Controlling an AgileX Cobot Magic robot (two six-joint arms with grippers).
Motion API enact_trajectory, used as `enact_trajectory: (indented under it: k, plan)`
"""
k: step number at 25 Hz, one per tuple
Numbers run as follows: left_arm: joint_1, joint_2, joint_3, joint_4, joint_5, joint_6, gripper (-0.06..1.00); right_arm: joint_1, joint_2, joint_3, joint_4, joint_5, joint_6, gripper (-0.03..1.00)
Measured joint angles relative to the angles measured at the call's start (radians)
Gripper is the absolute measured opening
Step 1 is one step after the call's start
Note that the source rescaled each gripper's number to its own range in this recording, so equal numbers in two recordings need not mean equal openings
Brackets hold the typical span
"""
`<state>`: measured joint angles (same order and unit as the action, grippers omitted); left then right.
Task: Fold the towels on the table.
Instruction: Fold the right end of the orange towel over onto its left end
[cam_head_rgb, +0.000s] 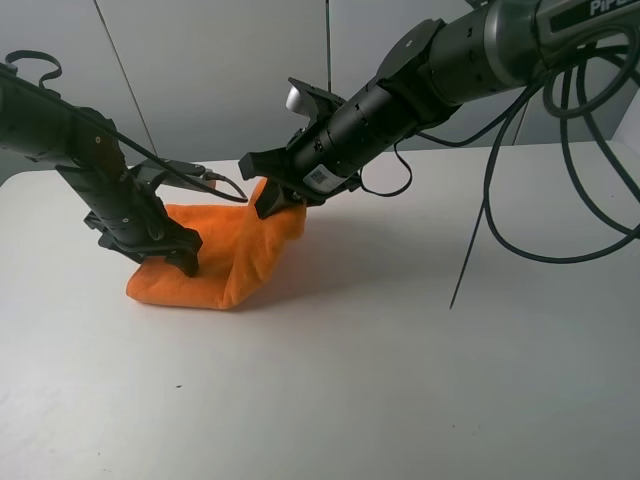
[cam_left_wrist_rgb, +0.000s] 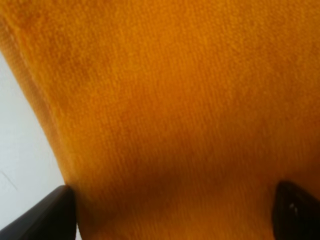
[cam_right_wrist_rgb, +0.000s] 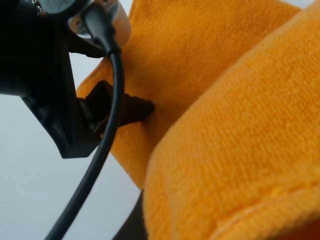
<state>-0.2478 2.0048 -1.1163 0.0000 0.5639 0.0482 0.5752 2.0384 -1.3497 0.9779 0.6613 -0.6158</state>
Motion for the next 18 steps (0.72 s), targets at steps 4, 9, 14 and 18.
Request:
enact_trajectory:
  k: [4,9,14,18]
  plan:
    - [0.000,-0.045,0.000,0.000,0.008,-0.006,1.00,0.000,0.000,0.000,0.000,-0.002,-0.002,0.07]
    - [0.000,-0.100,0.000,0.007,0.009,-0.008,1.00,0.000,0.000,0.000,-0.002,-0.002,-0.002,0.07]
    - [0.050,-0.117,0.000,0.009,0.041,-0.012,1.00,0.000,0.000,0.000,-0.004,-0.002,-0.002,0.07]
    - [0.110,-0.118,0.000,0.000,0.054,-0.013,1.00,0.000,0.000,0.000,-0.016,-0.004,-0.002,0.07]
